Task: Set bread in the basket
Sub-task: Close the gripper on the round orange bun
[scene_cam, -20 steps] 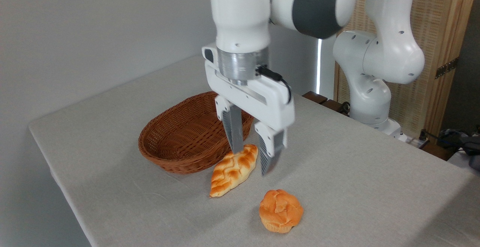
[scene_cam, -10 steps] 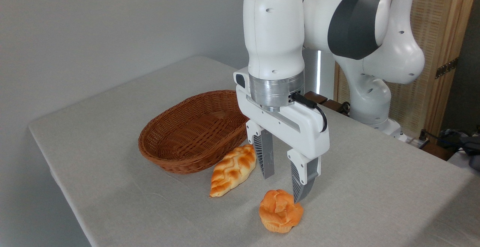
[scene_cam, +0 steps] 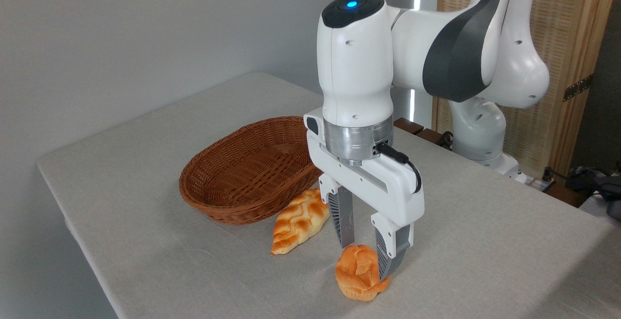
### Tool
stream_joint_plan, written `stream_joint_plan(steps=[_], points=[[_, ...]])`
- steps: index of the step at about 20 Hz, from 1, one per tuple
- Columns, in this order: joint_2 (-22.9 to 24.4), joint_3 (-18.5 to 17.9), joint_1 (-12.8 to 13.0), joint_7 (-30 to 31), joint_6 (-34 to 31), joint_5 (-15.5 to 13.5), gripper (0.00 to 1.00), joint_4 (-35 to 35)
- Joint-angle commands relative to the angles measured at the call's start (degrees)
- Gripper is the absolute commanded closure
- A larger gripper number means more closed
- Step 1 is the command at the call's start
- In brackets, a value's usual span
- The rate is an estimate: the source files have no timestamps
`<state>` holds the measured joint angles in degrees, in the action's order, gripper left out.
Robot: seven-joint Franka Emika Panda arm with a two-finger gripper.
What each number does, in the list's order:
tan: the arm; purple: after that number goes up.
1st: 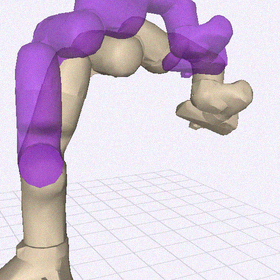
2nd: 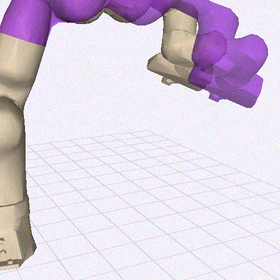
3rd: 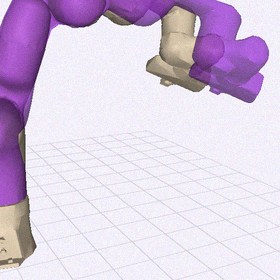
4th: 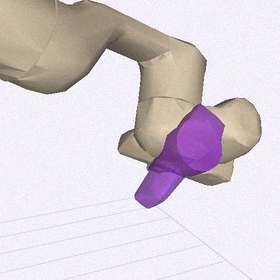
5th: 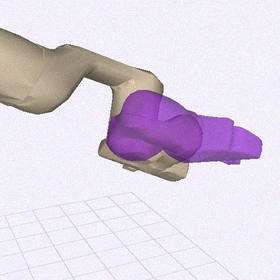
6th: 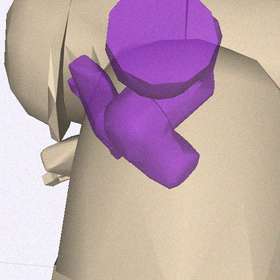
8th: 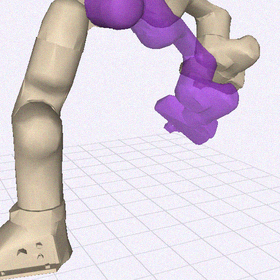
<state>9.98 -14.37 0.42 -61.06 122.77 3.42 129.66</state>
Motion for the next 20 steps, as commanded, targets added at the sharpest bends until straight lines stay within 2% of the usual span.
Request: stream_joint_plan(steps=[1, 4, 9, 12, 15, 20], points=[[-0.05, -0.75, 0.54, -1.25, 2.30, 1.23, 0.00, 1.30], [-0.84, -0.66, 0.54, -1.25, 2.65, 2.55, 0.00, 1.39], [-1.02, -0.75, 0.63, -1.25, 2.65, 2.64, 0.01, 2.00], [-1.02, -0.75, 0.63, -2.83, 2.65, 3.87, 0.19, 2.18], [-1.02, -0.75, 0.63, -3.01, 2.48, 3.87, 0.43, 2.35], [-1.02, -0.66, 0.63, -2.92, 2.39, 3.87, 0.45, 2.35]])
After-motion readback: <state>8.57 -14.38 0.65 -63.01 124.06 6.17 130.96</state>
